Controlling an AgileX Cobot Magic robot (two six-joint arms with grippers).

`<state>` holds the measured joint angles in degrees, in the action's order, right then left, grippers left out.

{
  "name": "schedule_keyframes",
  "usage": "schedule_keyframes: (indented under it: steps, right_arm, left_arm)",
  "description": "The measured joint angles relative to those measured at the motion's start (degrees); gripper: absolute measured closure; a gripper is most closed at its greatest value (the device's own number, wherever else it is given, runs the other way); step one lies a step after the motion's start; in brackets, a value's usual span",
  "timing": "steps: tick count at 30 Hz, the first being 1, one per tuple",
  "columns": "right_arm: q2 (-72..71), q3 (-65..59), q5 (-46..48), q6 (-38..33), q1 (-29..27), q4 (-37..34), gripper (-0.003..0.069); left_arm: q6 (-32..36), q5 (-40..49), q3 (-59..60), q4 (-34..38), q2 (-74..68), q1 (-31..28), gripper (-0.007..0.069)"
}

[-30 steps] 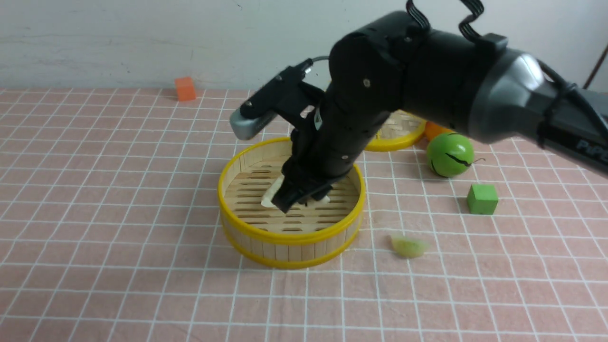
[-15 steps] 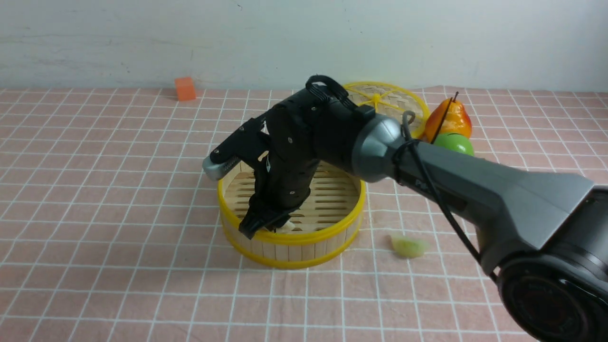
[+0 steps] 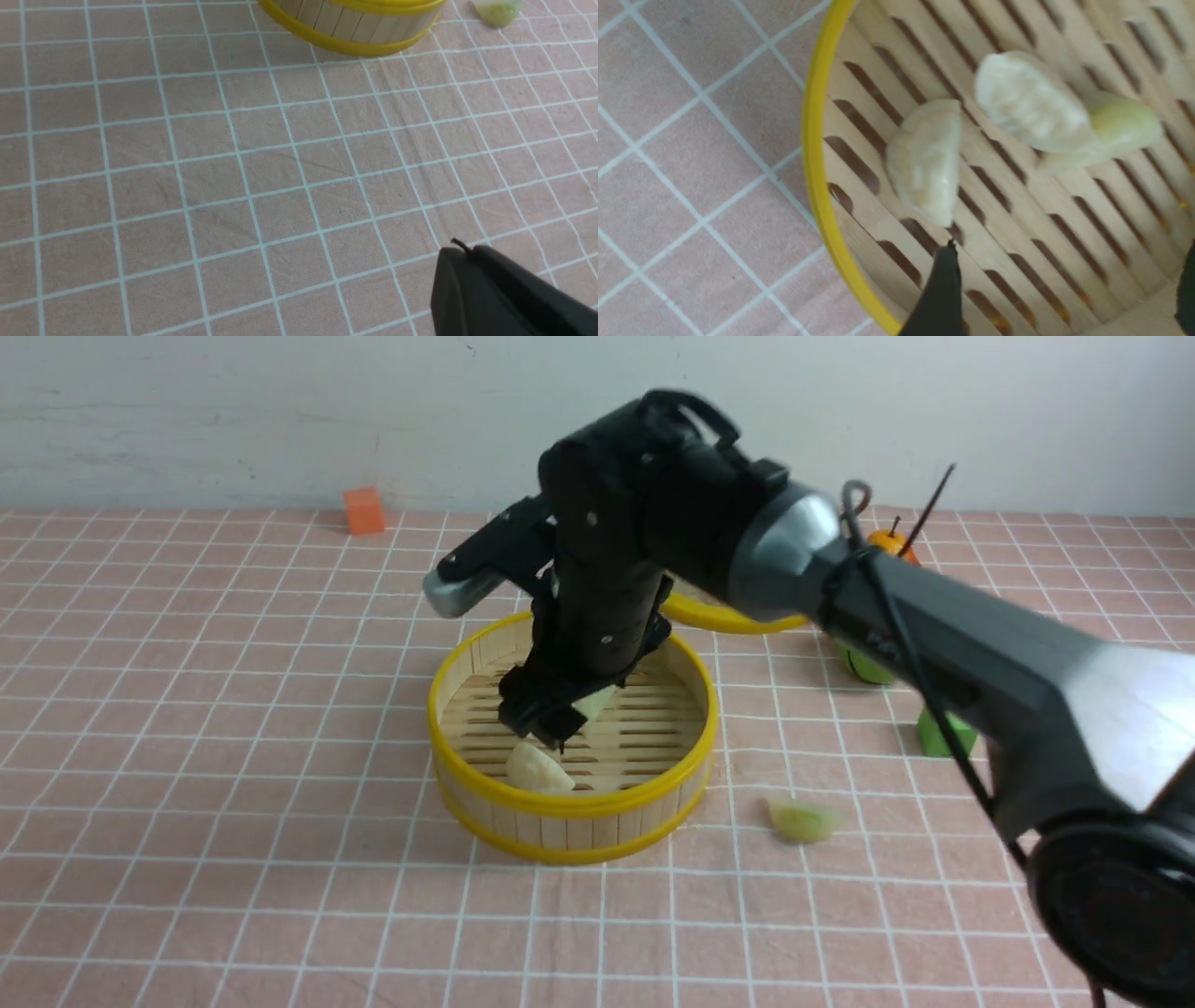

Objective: Put the dumplings into the steamer on the table with the pink tablecloth.
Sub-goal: 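Reach for and grasp a dumpling lying on the table beside the steamer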

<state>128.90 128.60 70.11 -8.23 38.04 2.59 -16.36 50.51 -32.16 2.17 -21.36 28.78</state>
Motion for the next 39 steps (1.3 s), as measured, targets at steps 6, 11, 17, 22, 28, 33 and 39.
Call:
schedule_keyframes:
  steps: [6,11,17,22,28,33,39]
  right_arm:
    - [-5.7,-4.6,0.6,-4.5,-6.2,-8.8,0.0106]
    - [-13.2,-18.3,0.8,-15.0,-10.4,-13.0,0.0169]
    - [-15.8,-32.3,0.7,-23.7,-11.7,-10.1,0.0176]
    - [-12.7,-34.1,-4.2,-24.2,-11.7,-6.6,0.0177]
    - [-8.9,-34.1,-9.7,-24.3,-12.4,-2.0,0.0176]
    - [-6.6,-34.1,-11.4,-24.3,-14.6,-2.1,0.0193]
    - [-5.5,-34.1,-11.0,-23.7,-16.2,-4.7,0.0342]
  left_arm:
    - [0.0,-1.6,0.0,0.0,0.0,0.0,0.063]
    - [0.0,-1.8,0.0,0.0,0.0,0.0,0.0627]
    - [0.2,-1.9,0.0,0.0,0.0,0.0,0.0624]
    - [0.2,-1.7,0.0,0.0,0.0,0.0,0.0622]
    - [0.7,-1.1,0.0,0.0,0.0,0.0,0.0618]
    - [1.4,-1.0,0.0,0.0,0.0,0.0,0.0614]
    - [1.5,-0.9,0.0,0.0,0.0,0.0,0.0612]
